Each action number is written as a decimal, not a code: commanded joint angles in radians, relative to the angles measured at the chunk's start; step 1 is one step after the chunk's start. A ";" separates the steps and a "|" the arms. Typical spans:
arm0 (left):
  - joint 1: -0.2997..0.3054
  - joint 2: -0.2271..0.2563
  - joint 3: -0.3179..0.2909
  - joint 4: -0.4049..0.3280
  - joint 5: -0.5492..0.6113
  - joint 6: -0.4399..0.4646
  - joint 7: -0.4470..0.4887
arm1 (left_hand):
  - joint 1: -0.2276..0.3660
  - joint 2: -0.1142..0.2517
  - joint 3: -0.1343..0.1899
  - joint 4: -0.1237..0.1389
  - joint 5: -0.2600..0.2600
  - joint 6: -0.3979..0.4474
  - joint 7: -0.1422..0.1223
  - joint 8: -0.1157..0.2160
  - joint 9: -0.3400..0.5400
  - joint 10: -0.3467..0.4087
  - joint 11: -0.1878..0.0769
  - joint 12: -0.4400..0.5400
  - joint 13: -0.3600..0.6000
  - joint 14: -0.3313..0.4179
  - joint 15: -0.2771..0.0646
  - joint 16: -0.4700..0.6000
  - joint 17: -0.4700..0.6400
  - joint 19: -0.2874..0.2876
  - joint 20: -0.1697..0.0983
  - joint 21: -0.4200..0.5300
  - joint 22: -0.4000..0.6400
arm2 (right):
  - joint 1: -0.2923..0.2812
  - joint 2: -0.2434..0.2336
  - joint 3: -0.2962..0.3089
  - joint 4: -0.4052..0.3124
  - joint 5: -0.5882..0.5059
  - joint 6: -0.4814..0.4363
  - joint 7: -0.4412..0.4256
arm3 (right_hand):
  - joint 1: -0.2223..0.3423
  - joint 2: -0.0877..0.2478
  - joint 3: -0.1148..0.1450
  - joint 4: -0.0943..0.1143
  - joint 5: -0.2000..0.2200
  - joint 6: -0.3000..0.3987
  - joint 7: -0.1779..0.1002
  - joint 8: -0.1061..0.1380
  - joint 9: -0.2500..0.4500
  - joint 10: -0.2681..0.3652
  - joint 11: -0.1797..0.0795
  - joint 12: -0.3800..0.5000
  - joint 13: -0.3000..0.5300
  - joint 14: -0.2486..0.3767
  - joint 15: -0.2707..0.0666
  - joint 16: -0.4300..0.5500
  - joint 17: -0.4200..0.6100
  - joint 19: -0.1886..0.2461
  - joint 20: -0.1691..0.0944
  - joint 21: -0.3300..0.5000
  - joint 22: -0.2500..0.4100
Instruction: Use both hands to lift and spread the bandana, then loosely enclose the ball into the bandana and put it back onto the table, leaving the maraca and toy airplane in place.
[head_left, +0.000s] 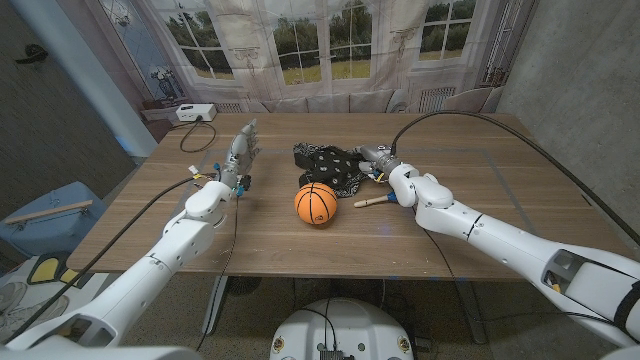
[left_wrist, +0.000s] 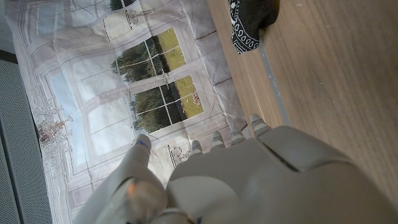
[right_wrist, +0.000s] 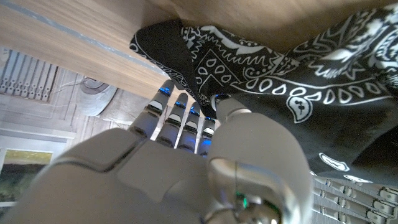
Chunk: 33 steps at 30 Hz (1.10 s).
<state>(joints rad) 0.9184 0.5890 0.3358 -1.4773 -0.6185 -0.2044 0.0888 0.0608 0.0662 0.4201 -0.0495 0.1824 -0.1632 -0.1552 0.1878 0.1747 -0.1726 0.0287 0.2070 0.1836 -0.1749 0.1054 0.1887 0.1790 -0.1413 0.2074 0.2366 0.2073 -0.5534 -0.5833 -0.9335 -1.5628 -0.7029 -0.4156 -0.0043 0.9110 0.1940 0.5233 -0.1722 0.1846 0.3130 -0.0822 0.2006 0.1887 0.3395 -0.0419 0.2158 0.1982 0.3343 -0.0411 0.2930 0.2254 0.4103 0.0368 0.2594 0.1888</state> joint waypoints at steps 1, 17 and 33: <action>-0.032 -0.009 0.013 0.036 -0.001 -0.004 -0.034 | -0.010 -0.002 0.001 0.003 0.008 -0.005 -0.003 -0.005 0.002 -0.017 0.002 -0.001 0.005 -0.016 0.005 0.001 0.003 0.006 0.004 0.004 0.001 | 0.010 0.021 -0.020 0.027 -0.055 -0.113 -0.023 | 0.069 -0.022 0.018 -0.020 0.003 -0.005 -0.011 0.002 0.002 0.006 -0.010 0.001 0.004 0.012 -0.092 0.010 0.005 0.009 0.005 0.009 0.004; -0.051 -0.014 0.017 0.053 0.001 -0.003 -0.040 | -0.013 -0.003 -0.001 0.006 0.010 -0.007 -0.003 -0.005 0.002 -0.018 0.001 -0.001 0.005 -0.011 0.003 0.003 0.003 0.010 0.005 0.005 0.001 | 0.033 0.067 -0.036 0.141 -0.034 -0.135 -0.137 | 0.168 -0.022 -0.117 0.048 -0.011 0.351 -0.016 0.105 0.008 0.344 -0.007 0.136 0.051 0.241 -0.153 0.209 0.128 0.081 -0.018 0.056 0.011; -0.068 -0.010 0.032 0.050 0.016 0.037 -0.022 | -0.014 -0.003 -0.002 0.008 0.011 -0.013 0.000 -0.007 0.002 -0.019 0.001 -0.001 0.005 -0.010 0.003 0.002 0.003 0.011 0.005 0.005 0.001 | -0.067 0.102 0.110 0.183 0.087 0.059 -0.704 | 0.169 0.001 -0.120 0.072 -0.006 0.567 0.003 0.168 0.024 0.573 -0.010 0.299 0.131 0.402 -0.164 0.291 0.217 0.113 -0.040 0.093 0.015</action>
<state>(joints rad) 0.8638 0.5757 0.3560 -1.4276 -0.6167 -0.1971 0.0521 0.0569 0.0623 0.4159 -0.0454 0.1888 -0.1631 -0.1552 0.1878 0.1745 -0.1726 0.0287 0.2071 0.1836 -0.1749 0.1054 0.1887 0.1789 -0.1376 0.2106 0.2365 0.2070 -0.5664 -0.5030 -0.9086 -1.3944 -0.6804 -0.4613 -0.3657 1.0734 0.1836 0.3961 -0.1062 0.1741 0.8687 -0.0804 0.3630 0.2073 0.8993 -0.0394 0.5035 0.3221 0.7481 -0.0772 0.5914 0.4416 0.5201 -0.0070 0.3484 0.1980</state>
